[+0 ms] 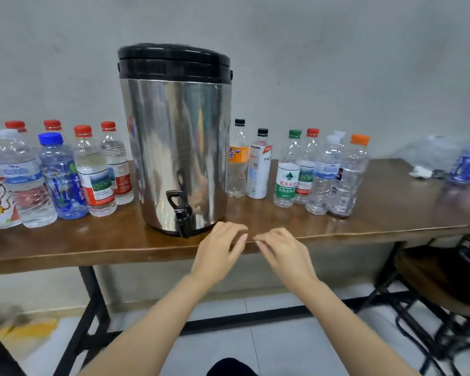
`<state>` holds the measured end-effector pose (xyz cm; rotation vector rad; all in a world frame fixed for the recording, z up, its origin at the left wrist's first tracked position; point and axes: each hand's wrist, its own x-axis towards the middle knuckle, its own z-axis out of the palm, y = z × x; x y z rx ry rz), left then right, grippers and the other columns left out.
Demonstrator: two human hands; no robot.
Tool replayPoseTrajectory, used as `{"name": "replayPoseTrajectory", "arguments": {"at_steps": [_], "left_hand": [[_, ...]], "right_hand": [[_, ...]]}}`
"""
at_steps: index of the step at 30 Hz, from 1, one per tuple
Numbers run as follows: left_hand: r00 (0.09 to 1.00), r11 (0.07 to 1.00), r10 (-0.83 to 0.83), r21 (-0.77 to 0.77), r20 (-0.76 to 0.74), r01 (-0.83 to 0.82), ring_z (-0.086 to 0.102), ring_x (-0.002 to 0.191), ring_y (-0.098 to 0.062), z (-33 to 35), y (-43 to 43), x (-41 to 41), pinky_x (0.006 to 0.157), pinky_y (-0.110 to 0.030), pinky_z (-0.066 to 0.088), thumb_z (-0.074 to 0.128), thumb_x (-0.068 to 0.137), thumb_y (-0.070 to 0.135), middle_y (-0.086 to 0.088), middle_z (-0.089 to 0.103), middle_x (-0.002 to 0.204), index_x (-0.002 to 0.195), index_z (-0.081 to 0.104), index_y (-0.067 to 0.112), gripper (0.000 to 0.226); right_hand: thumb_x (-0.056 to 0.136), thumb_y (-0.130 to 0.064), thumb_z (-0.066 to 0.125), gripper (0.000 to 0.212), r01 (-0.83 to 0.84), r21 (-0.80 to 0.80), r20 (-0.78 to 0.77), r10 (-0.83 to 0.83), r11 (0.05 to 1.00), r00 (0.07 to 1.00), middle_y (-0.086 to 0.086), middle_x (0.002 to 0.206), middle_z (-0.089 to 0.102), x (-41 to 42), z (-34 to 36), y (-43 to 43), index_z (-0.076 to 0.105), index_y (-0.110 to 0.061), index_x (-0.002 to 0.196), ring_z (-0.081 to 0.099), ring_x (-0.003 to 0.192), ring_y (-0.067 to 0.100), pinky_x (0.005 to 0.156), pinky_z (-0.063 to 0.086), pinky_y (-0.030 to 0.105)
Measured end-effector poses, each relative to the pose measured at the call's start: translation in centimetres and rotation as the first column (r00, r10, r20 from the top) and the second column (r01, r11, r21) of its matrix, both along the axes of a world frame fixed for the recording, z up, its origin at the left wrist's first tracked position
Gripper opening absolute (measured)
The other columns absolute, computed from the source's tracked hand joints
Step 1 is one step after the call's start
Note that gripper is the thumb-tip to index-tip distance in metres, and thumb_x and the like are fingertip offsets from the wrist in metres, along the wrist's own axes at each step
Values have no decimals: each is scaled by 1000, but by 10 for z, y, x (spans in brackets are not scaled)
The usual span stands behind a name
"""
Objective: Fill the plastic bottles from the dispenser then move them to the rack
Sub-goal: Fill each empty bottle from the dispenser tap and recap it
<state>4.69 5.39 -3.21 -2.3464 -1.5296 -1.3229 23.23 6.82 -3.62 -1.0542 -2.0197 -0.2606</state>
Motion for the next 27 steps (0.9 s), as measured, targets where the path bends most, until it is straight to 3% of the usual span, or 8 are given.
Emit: {"name": "replayPoseTrajectory", "arguments": {"at_steps": [4,8,12,14,17,21,24,27], "left_hand": [[996,998,61,-23,-71,-63,50,114,-18,11,53,28,93,-34,47,49,100,31,1,62,119,123,62,14,31],[949,983,156,-54,-274,-177,49,129,-31,3,87,27,112,-41,36,28,99,44,-12,56,135,130,58,10,55],[953,988,111,-72,-280,-136,24,148,-25,-3,94,26,119,-32,11,15,97,54,-9,32,157,146,43,15,69],[968,989,80,-100,-238,-106,12,151,-18,-3,94,27,119,-26,5,7,94,59,-4,23,161,150,36,19,75],[968,989,87,-93,-236,-112,13,150,-15,-3,93,27,116,-20,1,5,93,59,-1,24,161,149,36,20,75],[935,984,154,-33,-319,-173,44,138,-24,-3,92,27,113,-34,23,16,102,51,-8,50,146,134,55,16,62],[941,985,166,1,-293,-174,47,135,-25,-6,95,28,110,-35,32,25,102,47,-10,53,142,131,58,14,55],[940,982,187,54,-287,-179,49,133,-27,-8,97,28,108,-38,40,31,100,44,-12,55,140,129,59,11,51]], "right_hand": [[93,-30,59,18,66,-1,-2,-66,998,998,-11,90,70,24,18,23,74,-23,101,58,94,6,62,51,23],[93,-24,66,24,132,-19,-3,-132,991,991,-10,111,68,37,42,52,67,-23,117,54,106,10,67,51,28],[96,-23,59,41,194,-61,8,-194,979,981,1,135,52,33,84,92,51,-18,137,44,120,19,72,54,35],[97,-22,58,50,248,-45,-18,-249,968,968,7,145,41,25,112,114,41,-15,144,36,131,24,86,53,39],[96,-18,58,62,319,-35,-54,-320,947,946,13,155,27,13,152,143,28,-14,151,24,140,30,105,40,41],[96,-27,60,71,447,-128,28,-447,886,894,19,155,22,9,178,173,19,-11,152,22,139,34,110,31,42],[97,-37,58,64,514,-134,167,-491,847,855,19,147,34,13,171,182,30,-6,146,26,136,35,109,29,40],[93,-28,65,56,434,-105,72,-428,895,901,16,142,40,14,160,181,40,-7,139,29,135,36,108,32,42]]}}
